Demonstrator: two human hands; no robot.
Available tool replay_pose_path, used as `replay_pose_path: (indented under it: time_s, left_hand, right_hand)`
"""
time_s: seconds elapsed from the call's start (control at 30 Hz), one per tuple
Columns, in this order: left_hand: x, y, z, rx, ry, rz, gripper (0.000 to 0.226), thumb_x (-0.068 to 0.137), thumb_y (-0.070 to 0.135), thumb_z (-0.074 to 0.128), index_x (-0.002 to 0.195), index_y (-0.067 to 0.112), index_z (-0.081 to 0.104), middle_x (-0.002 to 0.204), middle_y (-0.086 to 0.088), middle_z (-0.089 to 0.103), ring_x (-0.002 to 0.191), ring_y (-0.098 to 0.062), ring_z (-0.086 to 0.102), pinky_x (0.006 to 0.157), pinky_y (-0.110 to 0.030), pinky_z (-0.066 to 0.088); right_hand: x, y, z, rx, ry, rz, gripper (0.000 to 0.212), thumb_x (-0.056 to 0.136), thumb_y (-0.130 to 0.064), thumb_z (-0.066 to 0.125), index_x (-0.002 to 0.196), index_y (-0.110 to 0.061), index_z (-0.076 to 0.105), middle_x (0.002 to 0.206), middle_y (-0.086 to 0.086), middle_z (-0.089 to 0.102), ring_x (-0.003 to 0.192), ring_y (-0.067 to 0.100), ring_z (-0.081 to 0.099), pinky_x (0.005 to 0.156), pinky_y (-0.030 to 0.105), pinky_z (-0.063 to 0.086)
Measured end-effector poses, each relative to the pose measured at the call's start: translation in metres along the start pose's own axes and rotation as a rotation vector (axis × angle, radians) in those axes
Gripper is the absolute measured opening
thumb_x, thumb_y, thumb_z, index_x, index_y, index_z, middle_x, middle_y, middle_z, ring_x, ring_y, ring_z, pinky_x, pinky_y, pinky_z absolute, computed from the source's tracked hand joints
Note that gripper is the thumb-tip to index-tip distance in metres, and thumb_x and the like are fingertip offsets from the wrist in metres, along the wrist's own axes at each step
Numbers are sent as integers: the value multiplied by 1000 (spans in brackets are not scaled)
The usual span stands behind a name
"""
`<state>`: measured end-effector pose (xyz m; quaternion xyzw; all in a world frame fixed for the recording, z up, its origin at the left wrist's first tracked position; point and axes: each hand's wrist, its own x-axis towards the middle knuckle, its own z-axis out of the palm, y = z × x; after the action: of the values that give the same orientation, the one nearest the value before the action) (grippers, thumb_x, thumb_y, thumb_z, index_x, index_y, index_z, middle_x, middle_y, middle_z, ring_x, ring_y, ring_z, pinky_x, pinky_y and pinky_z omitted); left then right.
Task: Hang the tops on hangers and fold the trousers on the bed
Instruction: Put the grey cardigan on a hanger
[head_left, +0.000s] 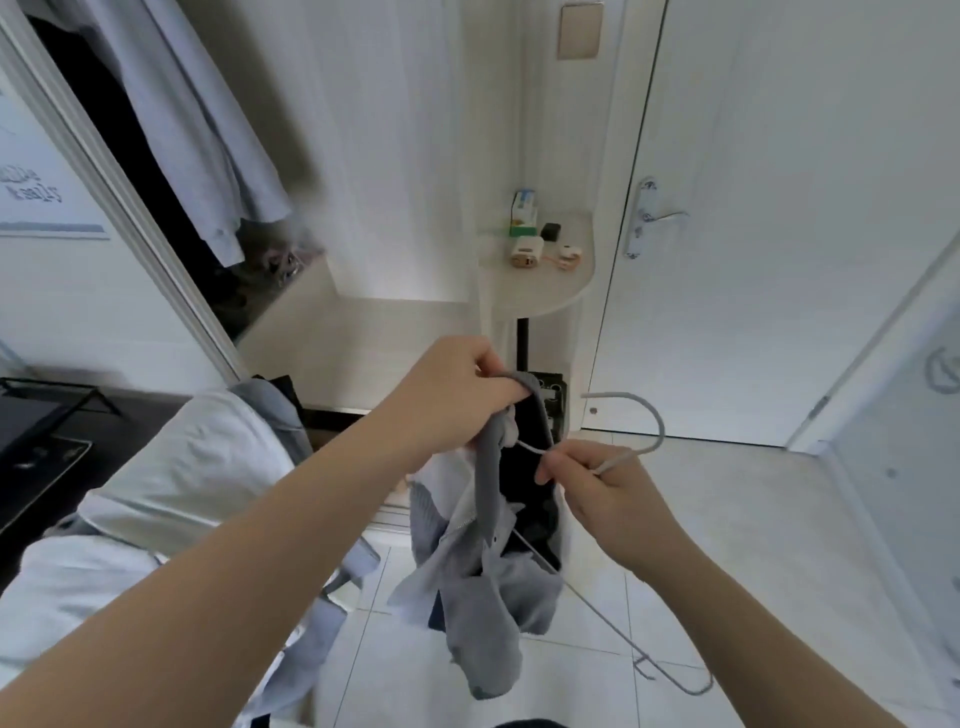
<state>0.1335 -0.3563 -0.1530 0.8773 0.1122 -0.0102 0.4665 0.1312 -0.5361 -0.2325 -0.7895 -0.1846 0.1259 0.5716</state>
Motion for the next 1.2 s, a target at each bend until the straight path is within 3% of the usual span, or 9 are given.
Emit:
replay_pose_path:
  time_s: [0.1, 0.2, 0.27, 0.33, 0.4, 0.63, 0.8, 0.97, 1.2]
  left_hand:
    - [-11, 5, 9, -44, -146, -10, 17, 92, 15, 72, 82, 8, 59, 71, -13, 70, 58, -26, 72, 53, -37, 61]
    - [-20, 9, 15, 15, -230, 105, 17, 94, 18, 71, 83, 6, 65, 68, -6, 70, 52, -7, 66, 49, -21, 51]
    - [-20, 1, 17, 241, -106, 392, 22, 95, 33, 68, 82, 16, 70, 75, 5, 66, 69, -2, 61, 65, -23, 47]
    - [-14, -14, 14, 583, 166, 743, 24, 92, 47, 63, 90, 25, 70, 92, 11, 60, 93, -13, 55, 82, -33, 43]
    - [-8, -22, 10, 749, 238, 843, 36, 91, 55, 56, 110, 25, 65, 107, 5, 62, 105, -23, 53, 93, -39, 40]
    - [-16, -30, 24, 681, 79, 722, 38, 99, 48, 33, 107, 25, 62, 89, 7, 67, 76, -21, 65, 59, -41, 55]
    - [-30, -41, 45, 627, 8, 587, 44, 96, 54, 26, 109, 25, 57, 89, 3, 67, 79, -26, 66, 66, -45, 54]
    - [-34, -51, 40, 627, -36, 492, 55, 93, 60, 21, 114, 27, 61, 97, 5, 69, 91, -22, 64, 78, -45, 52]
    - [-42, -69, 9, 410, 316, 451, 16, 102, 28, 55, 106, 19, 67, 70, 14, 58, 66, -8, 55, 63, -28, 40]
  right_hand:
    - [-1, -2, -19, 128, 94, -38, 32, 101, -5, 52, 71, -9, 64, 41, -13, 35, 38, 4, 31, 44, 14, 25]
    - [-2, 0, -30, 176, 116, -93, 34, 100, -3, 52, 70, -9, 65, 43, -10, 34, 40, 6, 28, 43, 14, 24]
    - [-2, 1, -34, 242, 106, -117, 34, 100, -7, 54, 68, -10, 64, 43, -6, 34, 39, 9, 27, 42, 16, 23]
    - [-2, -1, -40, 284, 84, -158, 31, 94, -15, 53, 66, -15, 65, 43, -4, 34, 39, 10, 26, 42, 16, 24]
    - [0, -5, -47, 290, 59, -198, 31, 93, -17, 51, 66, -16, 67, 43, -5, 35, 39, 9, 26, 42, 16, 26]
    - [18, -12, -57, 104, 86, -292, 41, 98, -21, 35, 69, 3, 53, 48, 4, 36, 46, 12, 30, 46, 23, 26]
    - [25, -14, -36, 11, 29, -368, 49, 100, -39, 30, 66, -3, 36, 57, -2, 31, 50, 7, 27, 49, 19, 25]
    - [24, -6, -19, 66, -1, -275, 51, 100, -36, 32, 69, 4, 41, 53, -3, 33, 48, 8, 31, 50, 20, 29]
    - [-2, 27, -15, -169, 483, -549, 14, 93, -12, 47, 90, -10, 60, 84, 0, 61, 80, 13, 58, 71, 23, 46]
